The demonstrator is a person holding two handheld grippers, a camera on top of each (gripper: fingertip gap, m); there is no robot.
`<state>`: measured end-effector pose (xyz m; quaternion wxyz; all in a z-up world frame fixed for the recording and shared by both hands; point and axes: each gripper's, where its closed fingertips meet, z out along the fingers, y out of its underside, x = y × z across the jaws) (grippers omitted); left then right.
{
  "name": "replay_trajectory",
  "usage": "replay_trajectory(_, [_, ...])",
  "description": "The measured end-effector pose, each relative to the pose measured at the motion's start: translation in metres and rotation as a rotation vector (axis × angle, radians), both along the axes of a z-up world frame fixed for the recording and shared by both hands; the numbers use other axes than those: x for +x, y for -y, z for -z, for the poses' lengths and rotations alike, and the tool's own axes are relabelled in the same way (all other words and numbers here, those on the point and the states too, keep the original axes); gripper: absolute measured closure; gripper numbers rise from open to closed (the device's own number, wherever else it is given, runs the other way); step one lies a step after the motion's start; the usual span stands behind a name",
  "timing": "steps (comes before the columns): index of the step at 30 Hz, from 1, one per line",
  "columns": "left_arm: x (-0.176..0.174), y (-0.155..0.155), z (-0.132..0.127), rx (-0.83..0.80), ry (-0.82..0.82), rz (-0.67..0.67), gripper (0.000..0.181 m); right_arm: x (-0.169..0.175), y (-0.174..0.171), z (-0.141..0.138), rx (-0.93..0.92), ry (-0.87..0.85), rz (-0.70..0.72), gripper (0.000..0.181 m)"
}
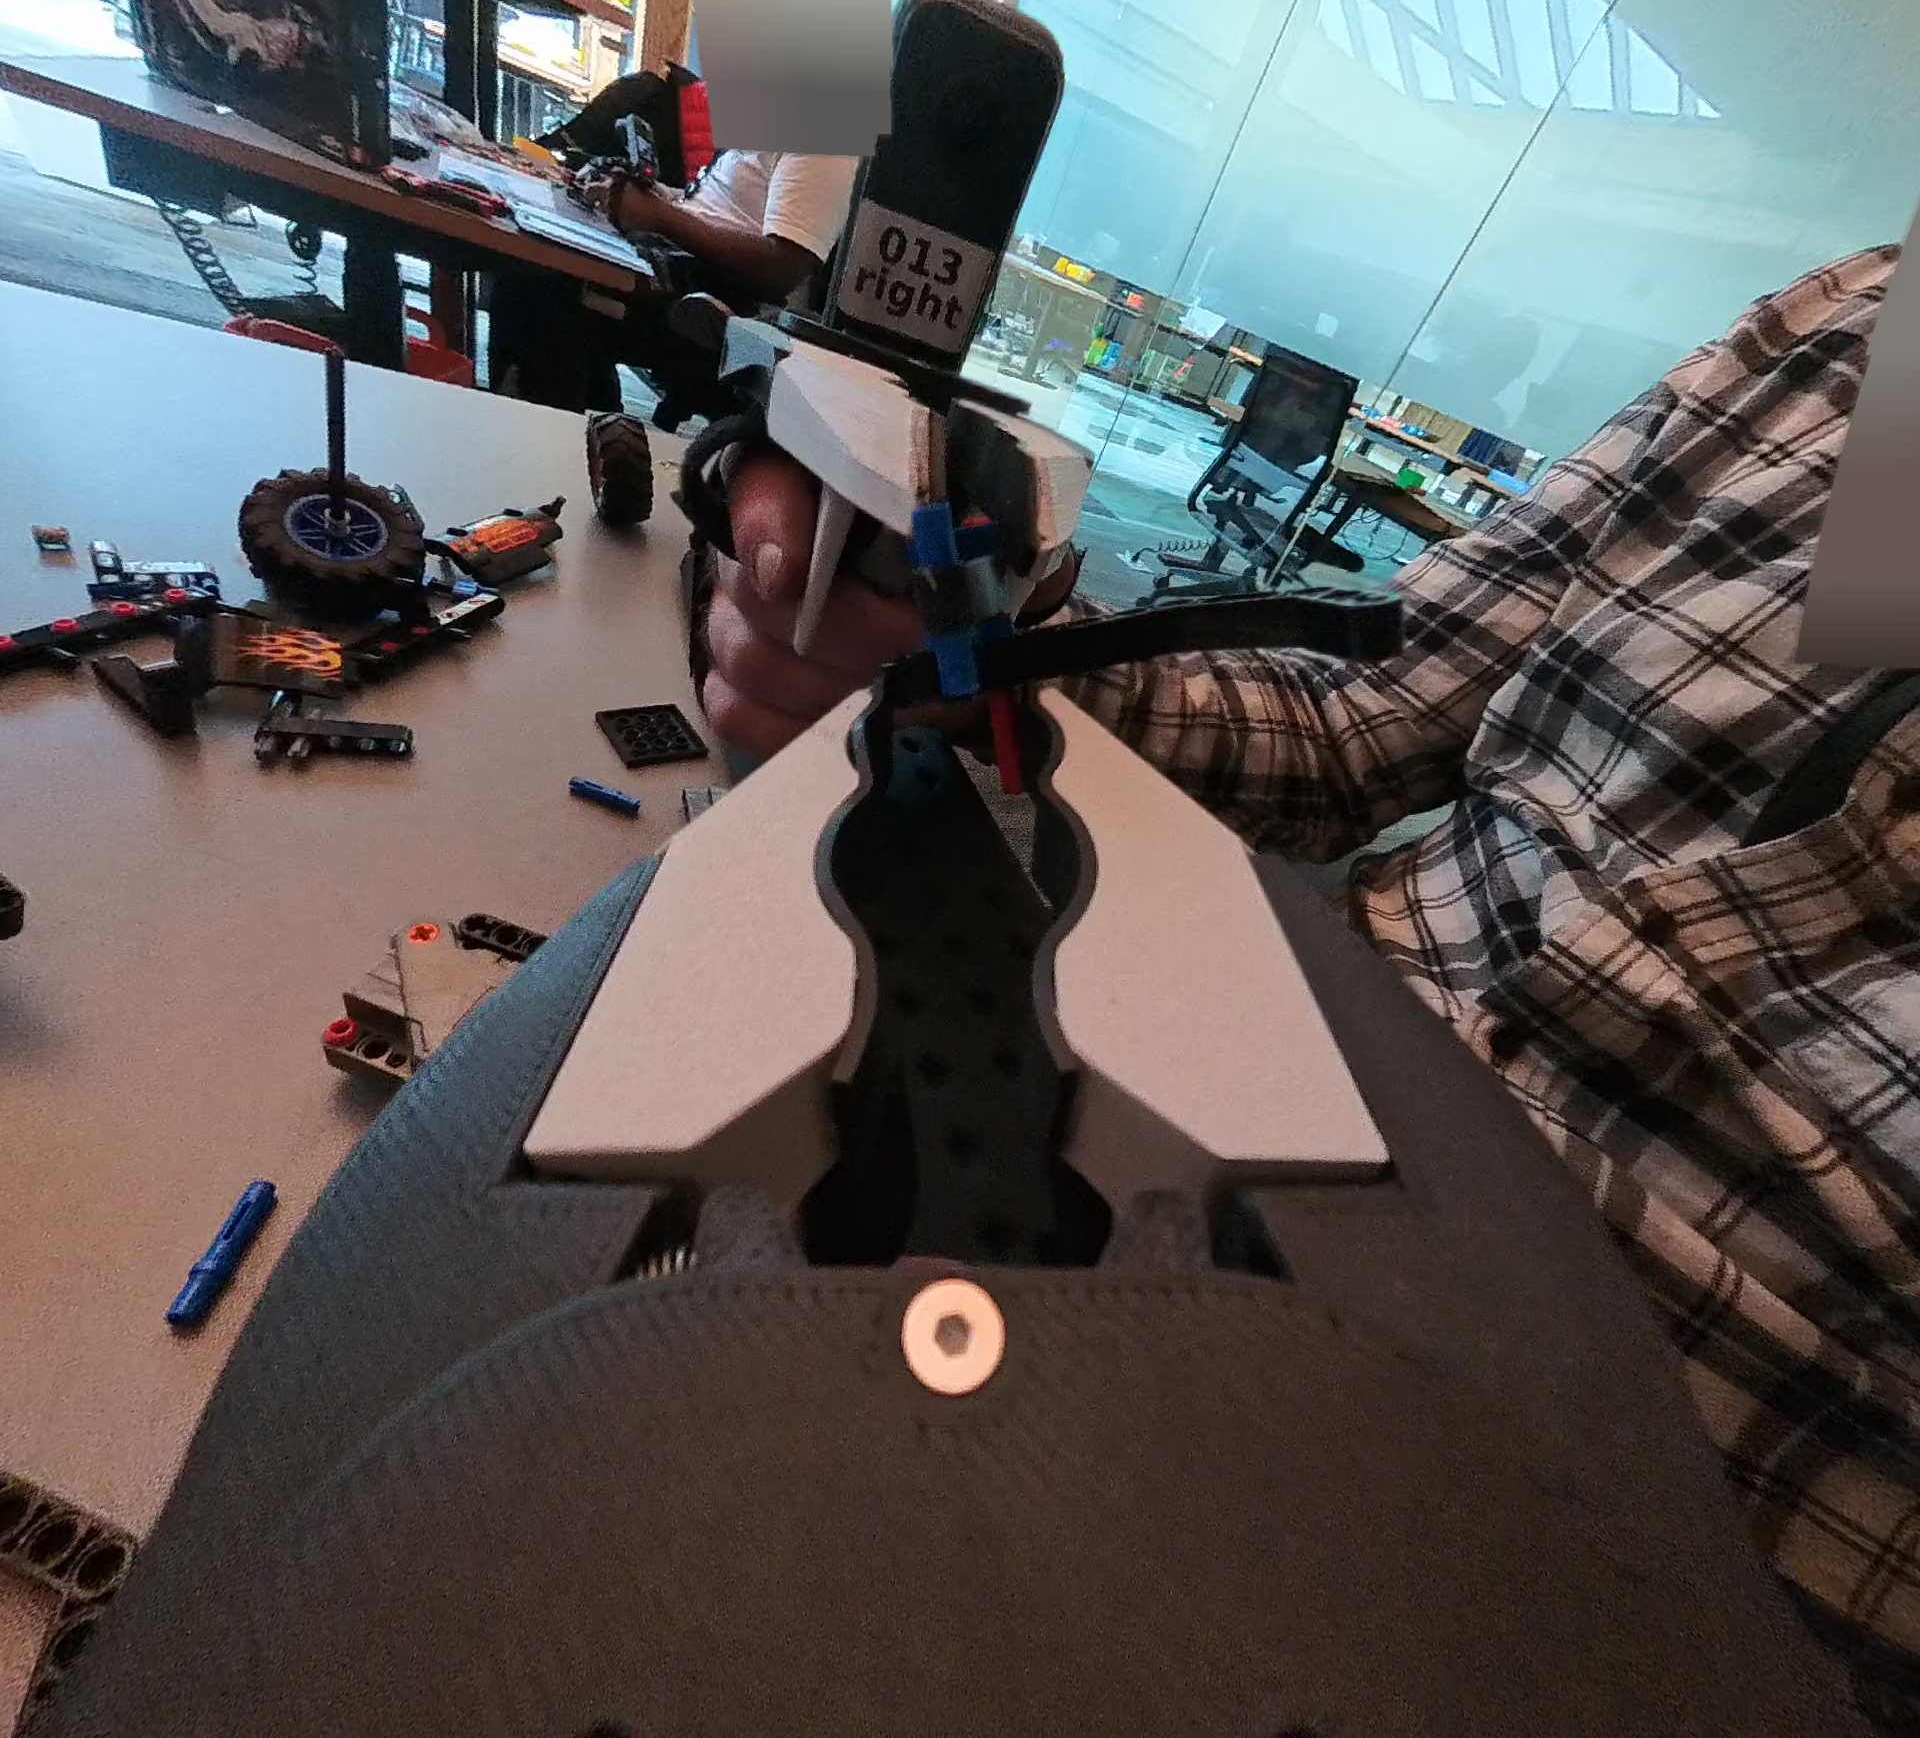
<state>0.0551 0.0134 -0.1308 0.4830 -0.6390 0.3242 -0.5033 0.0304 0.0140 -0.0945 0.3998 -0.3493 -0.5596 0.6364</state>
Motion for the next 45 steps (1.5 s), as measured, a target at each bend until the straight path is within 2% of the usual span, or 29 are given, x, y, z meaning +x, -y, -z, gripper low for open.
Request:
replay_trajectory(3, [-0.007, -0.009, -0.003, 0.017, 0.009, -0.066, 0.153, -0.003, -0.013, -0.004, -0.037, -0.001, 0.064, 0.181])
replay_trajectory(6, [-0.011, -0.012, -0.009, 0.082, -0.001, -0.120, 0.160, -0.004, -0.018, -0.011, -0.109, -0.024, 0.062, 0.181])
replay_trajectory(11, [-0.015, -0.022, -0.005, 0.154, -0.075, -0.216, 0.160, -0.022, -0.032, -0.006, -0.086, 0.047, 0.189, 0.181])
replay_trajectory(12, [-0.022, -0.028, -0.007, 0.179, -0.095, -0.273, 0.161, -0.022, -0.037, -0.008, -0.081, 0.053, 0.221, 0.180])
replay_trajectory(15, [-0.044, -0.037, -0.016, 0.342, -0.230, -0.467, 0.161, -0.017, -0.045, -0.011, -0.103, 0.082, 0.258, 0.162])
replay_trajectory(18, [-0.048, -0.040, -0.017, 0.483, -0.391, -0.566, 0.161, -0.013, -0.044, -0.011, -0.144, 0.109, 0.250, 0.163])
replay_trajectory(22, [-0.044, -0.043, -0.008, 0.580, -0.550, -0.612, 0.161, -0.017, -0.035, -0.006, -0.203, 0.137, 0.187, 0.165])
replay_trajectory(26, [-0.046, -0.046, -0.005, 0.654, -0.668, -0.661, 0.162, -0.021, -0.037, 0.004, -0.193, 0.179, 0.218, 0.175])
replay_trajectory(31, [-0.045, -0.050, -0.006, 0.732, -0.757, -0.717, 0.163, -0.016, -0.034, 0.005, -0.167, 0.194, 0.217, 0.175])
replay_trajectory(34, [-0.043, -0.057, -0.005, 0.766, -0.816, -0.757, 0.147, -0.017, -0.032, 0.006, -0.111, 0.191, 0.240, 0.176])
replay_trajectory(38, [-0.035, -0.058, 0.004, 0.783, -0.865, -0.725, 0.160, -0.022, -0.027, 0.009, -0.062, 0.177, 0.271, 0.177])
replay_trajectory(45, [-0.038, -0.063, 0.024, 0.719, -0.955, -0.671, 0.165, -0.016, -0.030, 0.027, 0.151, 0.241, 0.345, 0.179])
